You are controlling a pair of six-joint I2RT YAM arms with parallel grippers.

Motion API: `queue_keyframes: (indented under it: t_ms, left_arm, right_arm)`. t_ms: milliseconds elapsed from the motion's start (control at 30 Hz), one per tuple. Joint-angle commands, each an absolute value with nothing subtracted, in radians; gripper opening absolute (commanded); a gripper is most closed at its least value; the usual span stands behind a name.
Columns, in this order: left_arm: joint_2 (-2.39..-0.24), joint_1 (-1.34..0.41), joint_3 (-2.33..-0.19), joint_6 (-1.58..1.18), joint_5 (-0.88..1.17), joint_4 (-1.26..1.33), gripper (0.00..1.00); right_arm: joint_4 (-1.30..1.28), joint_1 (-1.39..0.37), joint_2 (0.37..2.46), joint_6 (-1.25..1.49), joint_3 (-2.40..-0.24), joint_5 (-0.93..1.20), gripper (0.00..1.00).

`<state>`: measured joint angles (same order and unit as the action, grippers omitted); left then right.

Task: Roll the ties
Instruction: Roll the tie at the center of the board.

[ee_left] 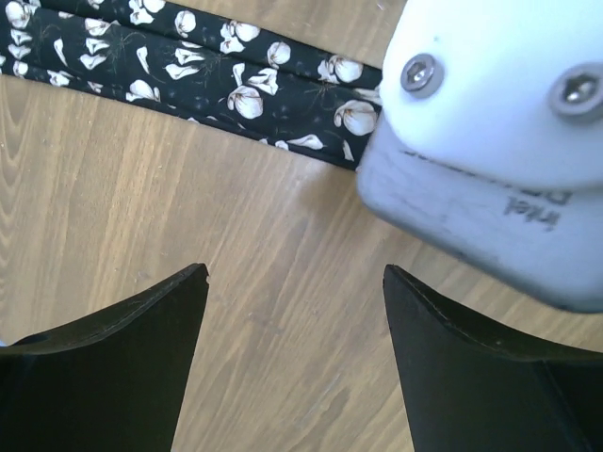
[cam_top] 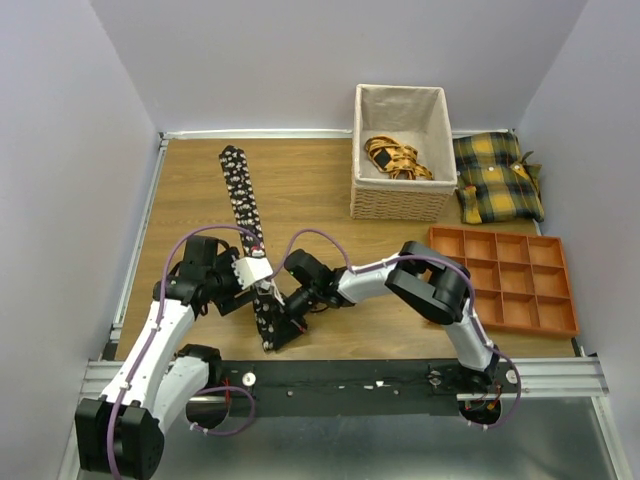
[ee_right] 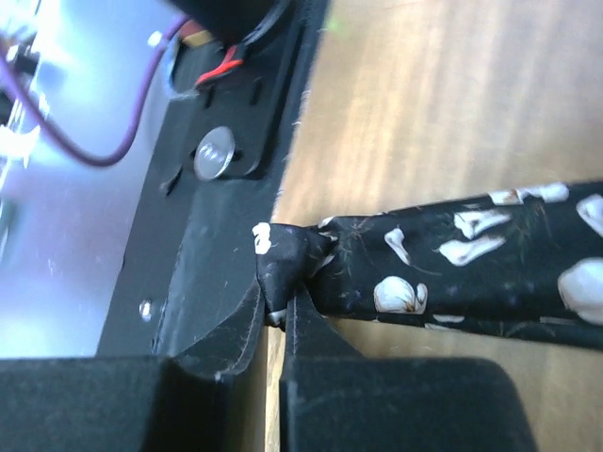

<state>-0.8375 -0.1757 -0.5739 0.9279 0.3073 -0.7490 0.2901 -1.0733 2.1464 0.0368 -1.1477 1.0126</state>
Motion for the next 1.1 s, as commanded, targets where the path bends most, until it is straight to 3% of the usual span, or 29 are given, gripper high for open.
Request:
queue_keyframes:
  t_ms: [0,233,300,500,700,867,967,1067]
  left_arm:
    - [-0.819,-0.236,-0.506,0.945,0.517,-0.714,0.85]
    - [-0.948,-0.168,-0.505,1.055,0.515,-0.528,0.85]
    - [-1.010,-0.056,-0.521,1.095,0.622,-0.546,0.87]
    - [-1.205,0.069,-0.606,1.256,0.644,-0.615,0.87]
    - [-1.161,0.089,-0.635,1.314,0.681,-0.684,0.85]
    - [-1.080,0.090,-0.670,1.439,0.765,-1.002,0.65]
    - [-1.026,0.086,-0.677,1.520,0.785,-1.162,0.64]
    - [-0.956,0.016,-0.655,1.392,0.749,-1.123,0.65]
  right_arm:
    - [0.089,-0.983,2.132,0.356,-1.181,0.630,0.09]
    - [0.049,-1.011,2.114,0.299,-1.177,0.613,0.08]
    - [0.099,-1.015,2.114,0.334,-1.151,0.623,0.08]
    - [0.080,-1.020,2.131,0.324,-1.132,0.586,0.07]
    - [0.089,-1.022,2.146,0.360,-1.158,0.629,0.07]
    - [0.015,-1.020,2.194,0.380,-1.229,0.698,0.06]
    - [0.024,-1.017,2.210,0.435,-1.239,0.752,0.06]
    - [0.014,-1.000,2.226,0.489,-1.259,0.793,0.05]
